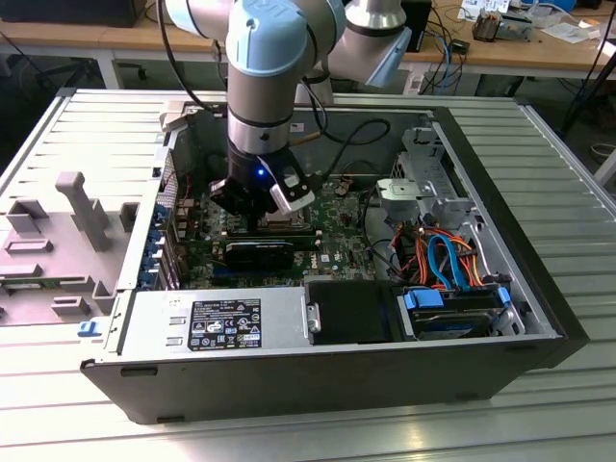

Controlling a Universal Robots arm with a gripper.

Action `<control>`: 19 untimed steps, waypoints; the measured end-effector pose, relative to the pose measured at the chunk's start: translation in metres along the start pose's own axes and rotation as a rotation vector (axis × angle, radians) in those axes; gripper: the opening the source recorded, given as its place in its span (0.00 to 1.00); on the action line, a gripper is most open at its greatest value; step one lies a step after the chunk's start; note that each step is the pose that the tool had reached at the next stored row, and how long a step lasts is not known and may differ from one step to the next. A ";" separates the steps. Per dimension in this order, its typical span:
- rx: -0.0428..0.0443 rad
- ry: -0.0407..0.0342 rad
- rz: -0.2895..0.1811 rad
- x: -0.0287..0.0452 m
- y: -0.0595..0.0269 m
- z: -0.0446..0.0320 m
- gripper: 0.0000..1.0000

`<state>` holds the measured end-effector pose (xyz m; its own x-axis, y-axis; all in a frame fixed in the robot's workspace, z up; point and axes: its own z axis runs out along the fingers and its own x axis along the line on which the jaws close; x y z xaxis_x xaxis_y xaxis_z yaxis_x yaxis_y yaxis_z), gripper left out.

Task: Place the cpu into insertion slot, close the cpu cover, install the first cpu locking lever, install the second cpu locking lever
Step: 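Install the second cpu locking lever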

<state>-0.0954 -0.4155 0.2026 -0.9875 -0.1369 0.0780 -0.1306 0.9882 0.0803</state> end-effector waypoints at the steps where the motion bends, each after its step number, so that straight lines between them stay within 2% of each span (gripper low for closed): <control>1: 0.0002 0.0001 0.000 0.0001 0.0000 0.0000 0.11; 5: -0.0004 -0.0010 0.000 0.0002 0.0004 -0.0017 0.11; 7: 0.0032 -0.0004 0.000 0.0006 0.0001 -0.0052 0.11; 19: 0.0035 -0.0005 0.000 0.0001 0.0022 -0.0027 0.11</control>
<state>-0.0955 -0.4136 0.2055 -0.9875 -0.1371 0.0775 -0.1312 0.9884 0.0768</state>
